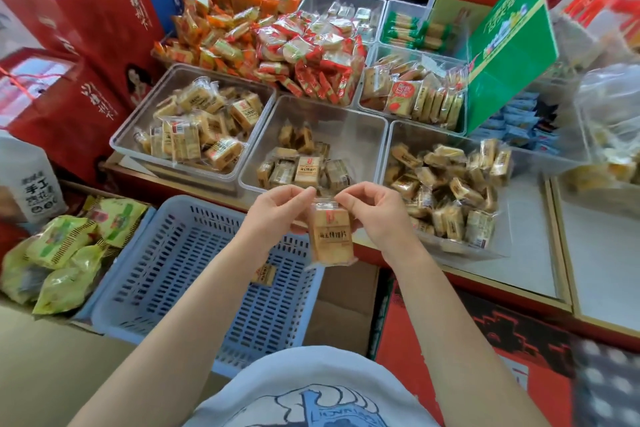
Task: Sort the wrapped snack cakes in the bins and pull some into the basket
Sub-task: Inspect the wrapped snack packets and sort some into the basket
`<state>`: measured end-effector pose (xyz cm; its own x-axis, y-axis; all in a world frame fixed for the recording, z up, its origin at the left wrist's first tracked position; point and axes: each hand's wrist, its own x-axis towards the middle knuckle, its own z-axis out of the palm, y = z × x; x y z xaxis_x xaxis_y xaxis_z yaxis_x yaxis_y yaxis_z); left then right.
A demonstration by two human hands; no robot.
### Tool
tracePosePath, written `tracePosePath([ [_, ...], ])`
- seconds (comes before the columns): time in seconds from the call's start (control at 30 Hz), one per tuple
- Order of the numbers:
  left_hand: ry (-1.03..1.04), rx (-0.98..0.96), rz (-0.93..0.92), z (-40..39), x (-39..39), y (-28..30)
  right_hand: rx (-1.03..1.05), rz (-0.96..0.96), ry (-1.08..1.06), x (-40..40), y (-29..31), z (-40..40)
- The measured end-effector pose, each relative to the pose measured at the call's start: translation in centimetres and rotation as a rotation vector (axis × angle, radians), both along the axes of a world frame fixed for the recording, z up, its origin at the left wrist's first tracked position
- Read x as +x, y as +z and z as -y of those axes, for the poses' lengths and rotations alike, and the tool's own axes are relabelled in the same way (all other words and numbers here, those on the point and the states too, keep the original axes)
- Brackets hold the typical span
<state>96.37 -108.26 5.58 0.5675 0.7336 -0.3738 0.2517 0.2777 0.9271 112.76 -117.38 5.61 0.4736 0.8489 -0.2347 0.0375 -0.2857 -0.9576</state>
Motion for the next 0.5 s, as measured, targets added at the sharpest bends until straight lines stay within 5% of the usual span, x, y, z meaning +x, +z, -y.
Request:
tracePosePath([
  [0.13, -0.195, -0.071, -0.056, 1.0, 1.4, 0.0, -0.009, -0.013, -0.012, 1.5, 0.0, 0.7],
  [0.33, 0.220, -0.318, 0.241, 1.6, 1.4, -0.2, -0.041, -0.144, -0.104, 3.0, -0.4, 1.8],
  [0.5, 0.118, -0.334, 0.303, 2.0, 1.5, -0.7, -0.056, -0.226, 0.021, 2.6, -0.4, 2.9],
])
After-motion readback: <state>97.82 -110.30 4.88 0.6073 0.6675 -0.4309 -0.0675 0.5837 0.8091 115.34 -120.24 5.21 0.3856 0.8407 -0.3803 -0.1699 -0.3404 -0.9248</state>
